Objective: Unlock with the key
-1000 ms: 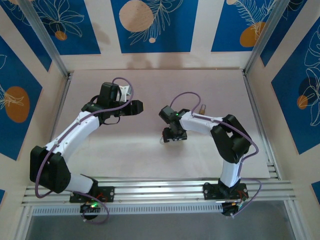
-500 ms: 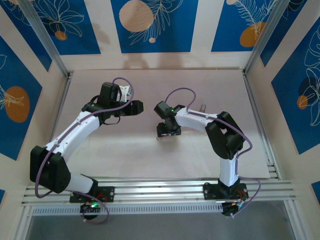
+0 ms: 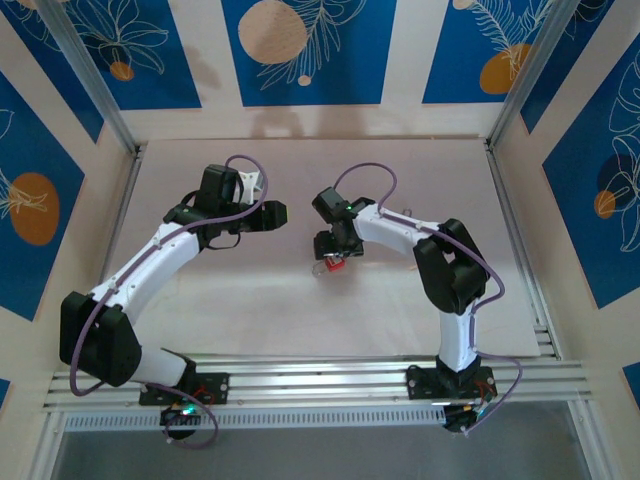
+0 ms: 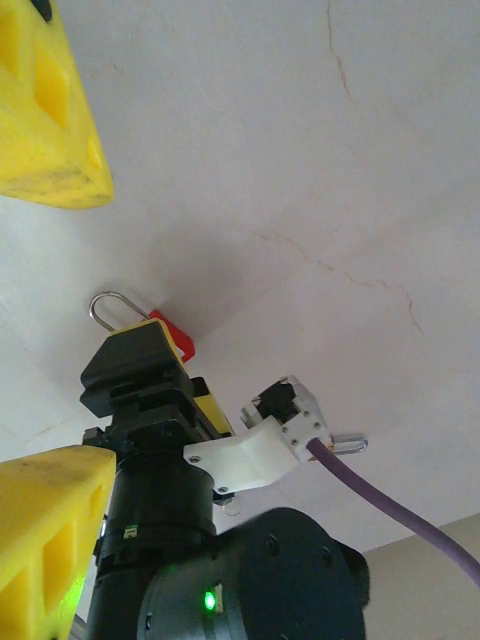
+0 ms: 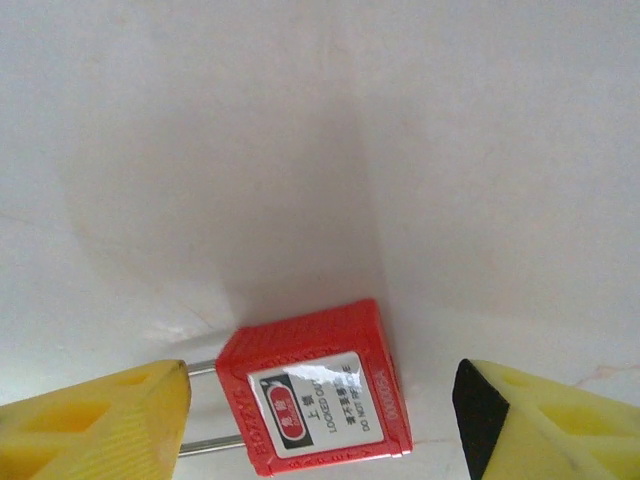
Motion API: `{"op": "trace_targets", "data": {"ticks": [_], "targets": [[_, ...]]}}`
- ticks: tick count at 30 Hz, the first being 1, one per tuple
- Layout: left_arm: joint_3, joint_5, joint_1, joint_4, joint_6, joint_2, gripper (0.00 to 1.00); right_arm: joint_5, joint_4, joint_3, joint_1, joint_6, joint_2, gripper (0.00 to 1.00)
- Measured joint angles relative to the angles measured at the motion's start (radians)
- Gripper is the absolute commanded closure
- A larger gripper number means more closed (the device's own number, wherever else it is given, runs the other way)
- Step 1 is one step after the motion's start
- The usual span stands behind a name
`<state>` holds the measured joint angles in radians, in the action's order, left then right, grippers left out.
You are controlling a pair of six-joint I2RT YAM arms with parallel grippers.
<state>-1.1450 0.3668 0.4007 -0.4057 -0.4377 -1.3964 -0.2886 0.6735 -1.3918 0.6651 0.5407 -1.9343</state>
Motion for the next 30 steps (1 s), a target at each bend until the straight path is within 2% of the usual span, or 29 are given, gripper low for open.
{"op": "trace_targets", "data": {"ticks": [12,23,30], "targets": [[0.000,0.000,0.002,0.000,0.000,0.000,0.36,-0.099,0.061,-0.126,-0.069,-0.039,-0.124,0.31],[0.000,0.000,0.008,-0.003,0.002,0.000,0.36,-0.112,0.003,0.018,-0.062,-0.026,-0.063,0.31],[0.000,0.000,0.010,-0.004,0.002,0.000,0.36,-0.112,0.014,0.035,-0.063,-0.023,-0.043,0.31]]}}
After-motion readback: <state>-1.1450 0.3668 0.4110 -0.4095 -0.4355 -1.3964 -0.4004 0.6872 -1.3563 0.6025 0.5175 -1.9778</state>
